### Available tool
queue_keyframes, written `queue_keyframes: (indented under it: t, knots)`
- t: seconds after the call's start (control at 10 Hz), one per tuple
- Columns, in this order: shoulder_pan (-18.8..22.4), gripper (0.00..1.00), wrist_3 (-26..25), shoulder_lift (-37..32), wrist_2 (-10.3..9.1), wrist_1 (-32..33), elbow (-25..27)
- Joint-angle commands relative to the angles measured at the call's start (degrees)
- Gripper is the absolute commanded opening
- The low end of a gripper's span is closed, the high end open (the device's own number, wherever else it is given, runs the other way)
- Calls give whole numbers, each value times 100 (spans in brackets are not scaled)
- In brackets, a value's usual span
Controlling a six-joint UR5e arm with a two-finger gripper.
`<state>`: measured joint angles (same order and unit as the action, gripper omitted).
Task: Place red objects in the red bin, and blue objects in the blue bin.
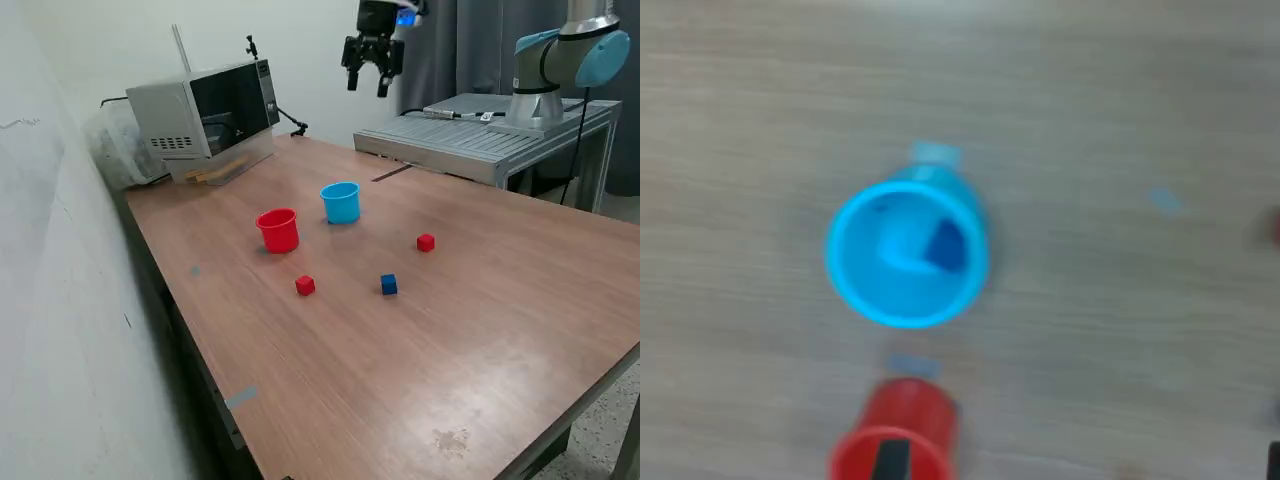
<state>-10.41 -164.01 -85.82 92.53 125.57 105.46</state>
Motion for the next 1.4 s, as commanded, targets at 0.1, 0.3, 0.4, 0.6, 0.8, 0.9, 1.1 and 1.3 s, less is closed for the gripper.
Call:
queue_keyframes:
  t: [0.1, 0.3, 0.4, 0.6, 0.8, 0.9, 1.1, 1.3]
  knots:
    - [1766, 100, -1139, -1060, -25, -1184, -103]
    - [2234, 100, -1631, -789, -33, -1490, -646]
    - [2724, 100, -2209, -387, -25, -1605, -1180]
    - [2852, 100, -2626, 395, -42, -1720, -1877]
    - [2878, 100, -2697, 1247, -129, -1677, -2151]
    - [2878, 100, -2698, 1678, -217, -1650, -2144]
    - [2834, 100, -2698, 2582, -236, -944, -2082]
    - [2808, 100, -2121, 3226, -227, -421, -2143]
